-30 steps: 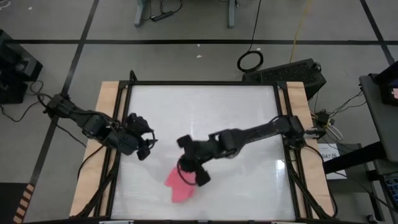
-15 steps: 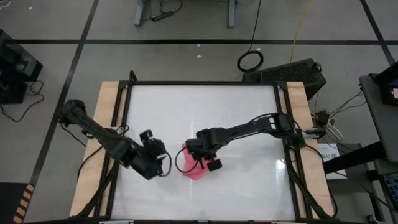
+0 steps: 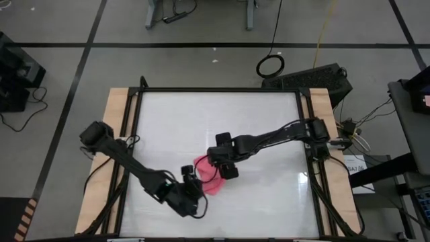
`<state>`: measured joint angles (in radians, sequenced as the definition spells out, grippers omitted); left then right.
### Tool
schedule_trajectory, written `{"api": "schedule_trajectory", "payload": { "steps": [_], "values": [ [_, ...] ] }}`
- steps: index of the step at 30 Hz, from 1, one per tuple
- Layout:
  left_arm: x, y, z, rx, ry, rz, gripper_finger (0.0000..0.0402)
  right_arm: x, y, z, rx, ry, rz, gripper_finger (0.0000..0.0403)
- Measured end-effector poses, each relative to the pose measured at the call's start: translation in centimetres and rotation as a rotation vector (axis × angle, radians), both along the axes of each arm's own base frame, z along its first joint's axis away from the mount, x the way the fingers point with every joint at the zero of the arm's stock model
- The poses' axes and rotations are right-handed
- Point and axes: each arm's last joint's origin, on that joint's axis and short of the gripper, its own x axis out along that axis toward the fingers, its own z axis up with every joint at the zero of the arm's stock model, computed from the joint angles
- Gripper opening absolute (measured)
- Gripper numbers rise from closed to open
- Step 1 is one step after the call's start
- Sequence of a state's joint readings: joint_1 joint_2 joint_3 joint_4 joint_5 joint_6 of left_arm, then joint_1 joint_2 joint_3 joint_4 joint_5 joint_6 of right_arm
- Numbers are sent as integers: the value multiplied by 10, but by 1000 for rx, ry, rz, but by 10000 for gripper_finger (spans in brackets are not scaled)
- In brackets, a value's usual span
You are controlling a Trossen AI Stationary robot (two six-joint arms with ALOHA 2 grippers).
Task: Roll towel
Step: Fold the pink towel
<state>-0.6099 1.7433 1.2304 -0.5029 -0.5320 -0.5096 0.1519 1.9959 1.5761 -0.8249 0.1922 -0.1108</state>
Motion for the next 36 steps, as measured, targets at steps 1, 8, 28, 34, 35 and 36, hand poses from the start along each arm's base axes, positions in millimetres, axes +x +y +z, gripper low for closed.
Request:
{"api": "schedule_trajectory", "payload": {
  "steps": [1,8,28,34,35,36],
  "values": [
    [4,0,-5,11,1,-5,224,-2,1,6,6,-11,-3,266],
    [12,21,-30,203,96,93,224,-22,18,38,29,-47,21,248],
    [42,78,-72,291,335,88,57,-56,111,47,-17,-124,115,186],
    [39,80,-38,308,297,56,9,-64,128,47,-44,-160,103,165],
    [38,81,-29,312,291,58,6,-64,130,47,-46,-173,100,161],
    [36,82,-18,319,278,57,5,-65,133,47,-49,-189,96,158]
  ]
}}
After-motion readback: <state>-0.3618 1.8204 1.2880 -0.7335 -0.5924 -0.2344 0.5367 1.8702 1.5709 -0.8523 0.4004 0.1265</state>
